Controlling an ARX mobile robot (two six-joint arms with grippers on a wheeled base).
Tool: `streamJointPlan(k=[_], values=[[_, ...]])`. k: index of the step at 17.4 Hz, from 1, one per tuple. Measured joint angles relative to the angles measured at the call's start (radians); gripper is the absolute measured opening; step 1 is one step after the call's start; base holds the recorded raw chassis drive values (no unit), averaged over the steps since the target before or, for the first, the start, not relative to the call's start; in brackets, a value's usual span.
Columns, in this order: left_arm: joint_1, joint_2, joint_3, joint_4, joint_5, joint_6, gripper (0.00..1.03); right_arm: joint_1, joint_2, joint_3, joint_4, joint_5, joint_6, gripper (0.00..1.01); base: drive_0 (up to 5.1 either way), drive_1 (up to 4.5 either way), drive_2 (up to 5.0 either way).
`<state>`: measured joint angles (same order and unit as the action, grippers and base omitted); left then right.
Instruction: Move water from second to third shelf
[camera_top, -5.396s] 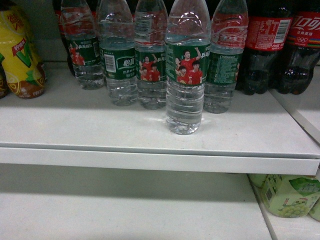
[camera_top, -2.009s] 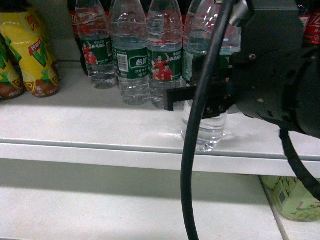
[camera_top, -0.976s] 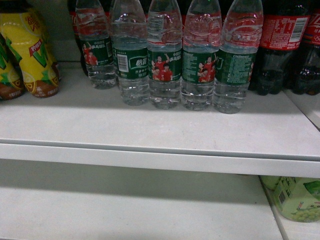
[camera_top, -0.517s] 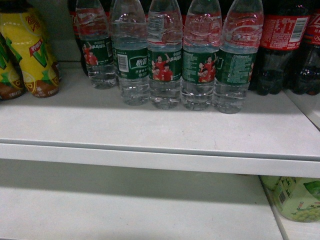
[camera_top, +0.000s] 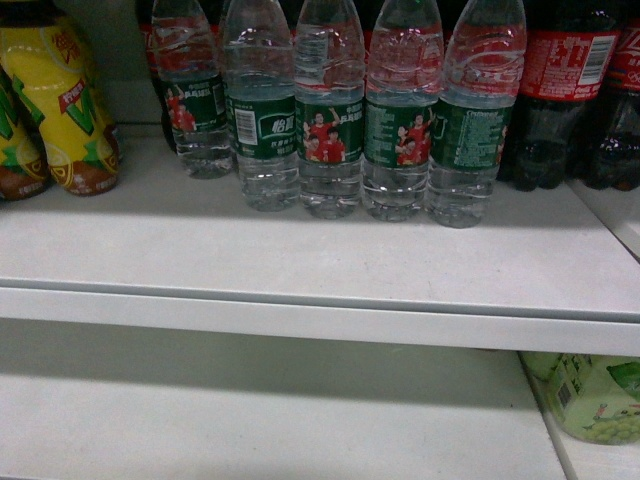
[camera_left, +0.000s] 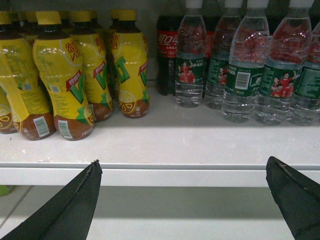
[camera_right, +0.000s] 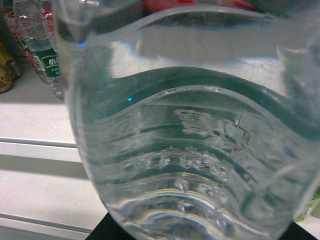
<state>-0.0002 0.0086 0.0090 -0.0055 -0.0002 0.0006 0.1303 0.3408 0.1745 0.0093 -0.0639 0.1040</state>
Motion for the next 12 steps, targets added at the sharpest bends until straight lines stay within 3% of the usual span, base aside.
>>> streamJointPlan(k=[12], values=[[0.0, 0.0, 0.0, 0.002, -0.002, 0.0, 0.98, 0.0, 0.002, 0.0, 0.005, 0.0, 0.0, 0.37, 0.0, 0.0, 0.0]])
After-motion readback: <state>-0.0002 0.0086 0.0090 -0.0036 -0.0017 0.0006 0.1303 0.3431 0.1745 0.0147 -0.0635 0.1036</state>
